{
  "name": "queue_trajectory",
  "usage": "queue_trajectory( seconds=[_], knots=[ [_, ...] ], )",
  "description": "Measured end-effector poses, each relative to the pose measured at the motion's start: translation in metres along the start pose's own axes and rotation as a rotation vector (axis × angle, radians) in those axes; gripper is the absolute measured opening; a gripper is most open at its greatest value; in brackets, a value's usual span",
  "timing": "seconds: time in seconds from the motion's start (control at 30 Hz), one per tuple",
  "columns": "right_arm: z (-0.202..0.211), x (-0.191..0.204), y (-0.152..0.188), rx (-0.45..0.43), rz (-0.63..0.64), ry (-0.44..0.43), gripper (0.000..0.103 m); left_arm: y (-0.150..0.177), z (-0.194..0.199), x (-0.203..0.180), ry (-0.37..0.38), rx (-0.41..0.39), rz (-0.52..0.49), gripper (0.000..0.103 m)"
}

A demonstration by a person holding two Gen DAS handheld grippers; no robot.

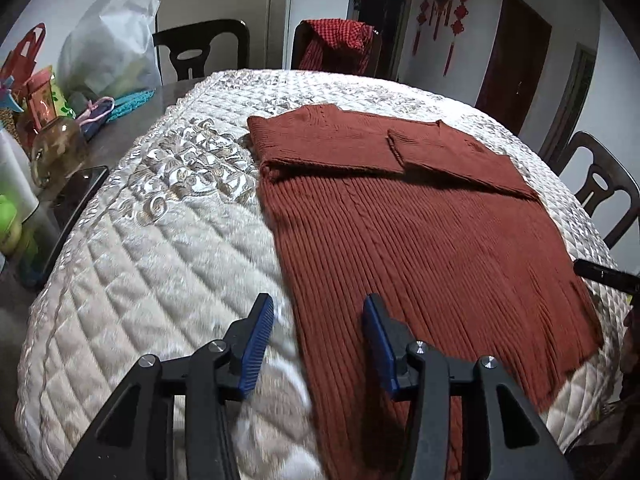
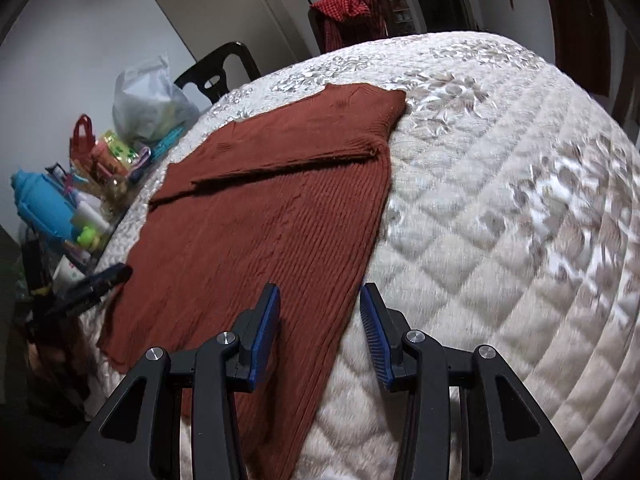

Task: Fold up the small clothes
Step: 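Grasp the sweater hem with the right gripper and lift it toward the collar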

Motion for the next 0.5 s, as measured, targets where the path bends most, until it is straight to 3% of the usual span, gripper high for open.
queue_trajectory(
  seconds=[0.13,0.5],
  knots=[
    [0.005,0.011,0.015,0.004,-0.028,-0.073,0.043,0.015,0.011,-0.003,0.059,0.012,0.038,0.051],
    [0.018,0.028,0.039,0.009,-0.077,-0.172,0.043,0.035,0.031,-0.006,0.158,0.010,0.108,0.050]
  ],
)
Point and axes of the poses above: each gripper's, at about its wrist camera, not at the fingertips, and z roughly against the way its jaws point, x to its left, y to its underside, the point moved 8 cm from there along -z, roughly the way its jaws point, and after that the axes turned 6 degrees about z, right-handed, at the moved point
